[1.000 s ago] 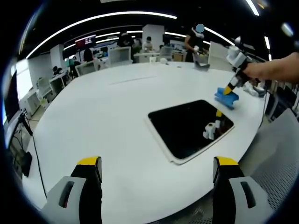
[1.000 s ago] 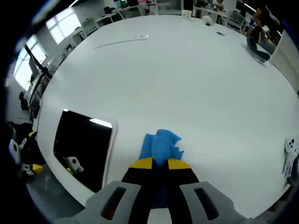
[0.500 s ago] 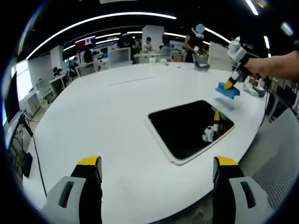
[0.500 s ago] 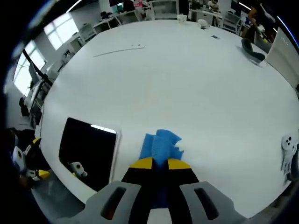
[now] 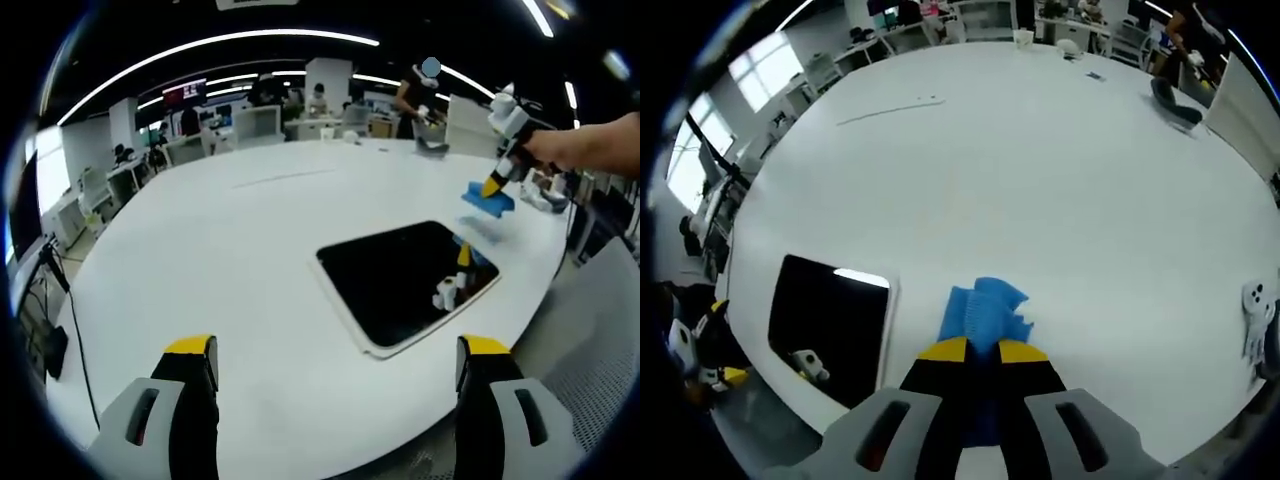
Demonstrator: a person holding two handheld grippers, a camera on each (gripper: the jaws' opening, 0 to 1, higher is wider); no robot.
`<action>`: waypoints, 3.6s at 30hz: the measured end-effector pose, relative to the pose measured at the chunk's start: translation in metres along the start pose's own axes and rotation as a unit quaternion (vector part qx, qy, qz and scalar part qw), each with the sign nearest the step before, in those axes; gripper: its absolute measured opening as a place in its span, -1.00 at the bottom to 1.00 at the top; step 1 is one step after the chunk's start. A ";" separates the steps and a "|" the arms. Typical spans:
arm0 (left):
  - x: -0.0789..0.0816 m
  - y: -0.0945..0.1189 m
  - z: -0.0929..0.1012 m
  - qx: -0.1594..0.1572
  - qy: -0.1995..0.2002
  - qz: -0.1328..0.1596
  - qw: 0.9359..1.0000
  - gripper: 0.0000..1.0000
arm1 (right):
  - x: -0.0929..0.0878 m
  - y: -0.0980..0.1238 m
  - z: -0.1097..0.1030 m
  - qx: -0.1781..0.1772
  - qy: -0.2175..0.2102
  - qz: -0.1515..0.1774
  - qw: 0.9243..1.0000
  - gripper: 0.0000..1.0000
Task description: Wipe the mirror surface with the cleaning cloth until all visible marks leave the cleaned area.
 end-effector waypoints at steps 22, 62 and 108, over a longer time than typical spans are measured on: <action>0.000 -0.004 0.015 -0.040 -0.032 -0.004 0.999 0.99 | 0.006 -0.003 -0.031 -0.007 0.008 -0.018 1.000 -0.93; -0.007 -0.002 0.004 -0.011 -0.010 -0.024 1.000 0.99 | 0.023 -0.022 -0.065 0.030 0.018 -0.036 0.999 -0.94; -0.007 -0.002 0.008 -0.024 -0.004 -0.024 0.999 0.99 | 0.005 -0.061 -0.112 0.029 0.034 -0.063 0.997 -0.94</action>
Point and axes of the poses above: the point that each gripper's makers call its tool centre point, and the gripper's own axes: y roughly backward along the fingers, z roughly to its right, x roughly out of its top, the point moved 1 cm from there along y, roughly backward along the fingers, and after that the axes turned 1 degree about -z, right-handed, at the moved point
